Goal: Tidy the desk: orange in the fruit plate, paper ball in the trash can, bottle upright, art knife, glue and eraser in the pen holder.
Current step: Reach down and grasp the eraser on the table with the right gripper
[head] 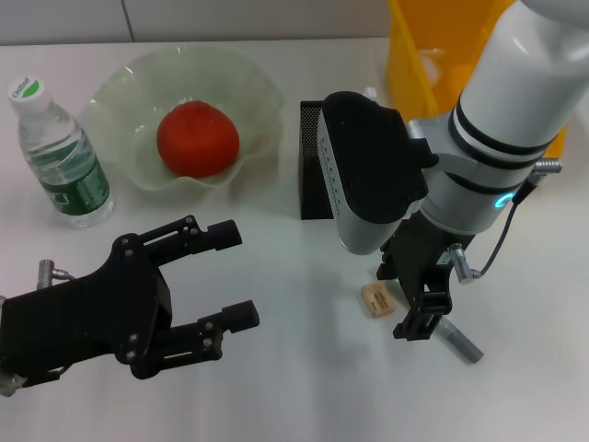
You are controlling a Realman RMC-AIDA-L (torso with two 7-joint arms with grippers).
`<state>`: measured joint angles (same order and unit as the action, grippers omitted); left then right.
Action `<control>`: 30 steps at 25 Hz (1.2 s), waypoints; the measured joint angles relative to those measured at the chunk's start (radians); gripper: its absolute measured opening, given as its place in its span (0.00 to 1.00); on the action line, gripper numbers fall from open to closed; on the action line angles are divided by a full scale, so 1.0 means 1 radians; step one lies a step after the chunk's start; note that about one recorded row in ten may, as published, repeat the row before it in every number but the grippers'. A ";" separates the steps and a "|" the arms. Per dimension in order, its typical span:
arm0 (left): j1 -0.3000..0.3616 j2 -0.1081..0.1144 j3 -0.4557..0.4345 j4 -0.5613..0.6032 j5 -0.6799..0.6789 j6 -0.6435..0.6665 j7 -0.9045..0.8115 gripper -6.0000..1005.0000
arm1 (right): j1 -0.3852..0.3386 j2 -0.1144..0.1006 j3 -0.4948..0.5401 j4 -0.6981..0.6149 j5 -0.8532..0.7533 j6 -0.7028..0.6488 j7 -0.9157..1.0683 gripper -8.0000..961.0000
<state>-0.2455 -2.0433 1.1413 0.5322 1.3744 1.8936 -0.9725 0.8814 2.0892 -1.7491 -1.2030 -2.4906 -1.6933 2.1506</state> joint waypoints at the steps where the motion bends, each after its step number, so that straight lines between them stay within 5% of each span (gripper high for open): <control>1: 0.000 0.000 0.000 0.000 0.000 0.000 0.000 0.75 | -0.001 0.000 -0.002 0.008 0.000 0.007 0.000 0.76; 30: -0.005 -0.004 0.000 0.000 0.000 -0.007 0.000 0.75 | -0.013 0.001 -0.105 0.080 0.005 0.175 0.000 0.76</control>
<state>-0.2500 -2.0478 1.1413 0.5323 1.3744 1.8871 -0.9725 0.8682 2.0907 -1.8537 -1.1228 -2.4857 -1.5184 2.1503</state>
